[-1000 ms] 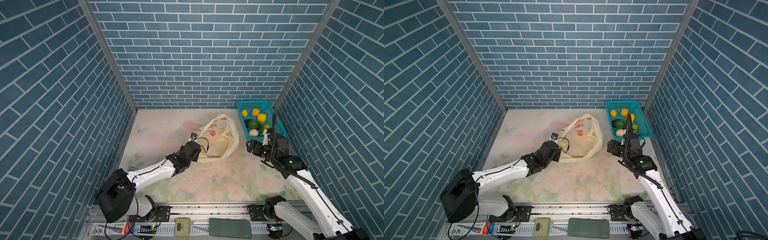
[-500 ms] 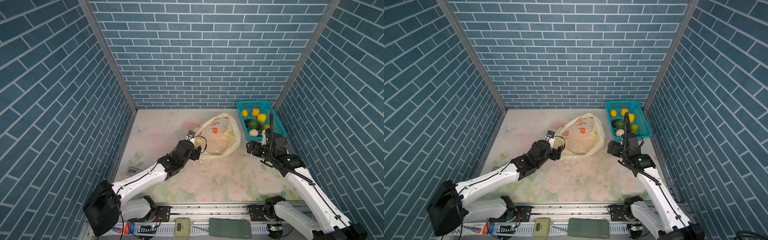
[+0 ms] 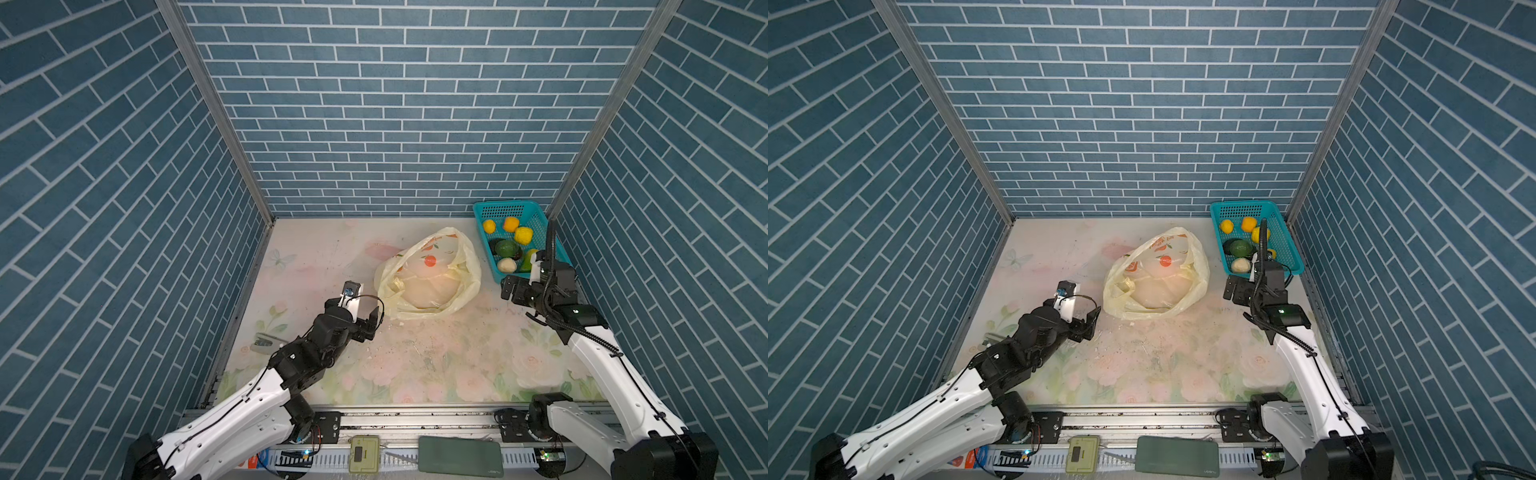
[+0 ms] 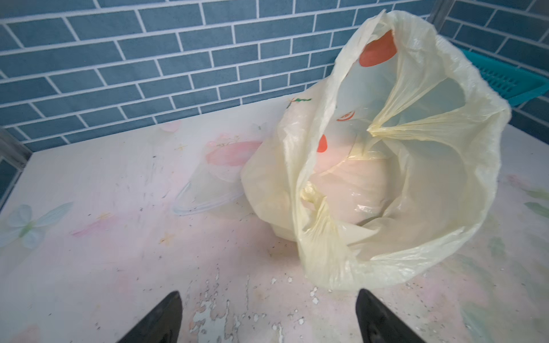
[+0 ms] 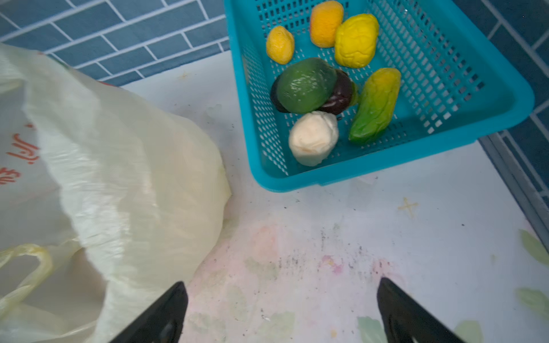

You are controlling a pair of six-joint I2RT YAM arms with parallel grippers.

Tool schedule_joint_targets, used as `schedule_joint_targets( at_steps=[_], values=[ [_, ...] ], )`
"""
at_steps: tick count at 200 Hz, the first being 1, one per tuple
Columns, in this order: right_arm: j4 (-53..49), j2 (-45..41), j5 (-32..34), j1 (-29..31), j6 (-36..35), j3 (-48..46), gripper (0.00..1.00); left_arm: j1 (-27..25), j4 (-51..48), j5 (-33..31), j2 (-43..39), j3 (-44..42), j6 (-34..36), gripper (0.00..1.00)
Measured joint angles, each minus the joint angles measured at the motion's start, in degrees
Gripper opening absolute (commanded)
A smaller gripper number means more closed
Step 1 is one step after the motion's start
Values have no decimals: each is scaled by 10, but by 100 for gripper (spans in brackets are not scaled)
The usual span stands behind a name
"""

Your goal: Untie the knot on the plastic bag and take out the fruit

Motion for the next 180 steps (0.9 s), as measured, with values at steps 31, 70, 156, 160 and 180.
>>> schedule_joint_targets(
  at_steps=[31,70,156,160,180],
  values=[
    [51,33,-4,-51,-33,-25,99,52,-3,-22,-6,-27,17,92],
    [155,71,-4,-87,-49,-83,99,143,63,-22,31,-40,56,92],
    [449,201,-2,-114,-80,-167,99,318,411,25,247,-127,165,91],
    [462,203,-2,-114,-81,-174,99,322,429,26,265,-129,168,91],
    [523,210,-2,-115,-90,-202,99,330,509,31,331,-133,182,91]
  ],
)
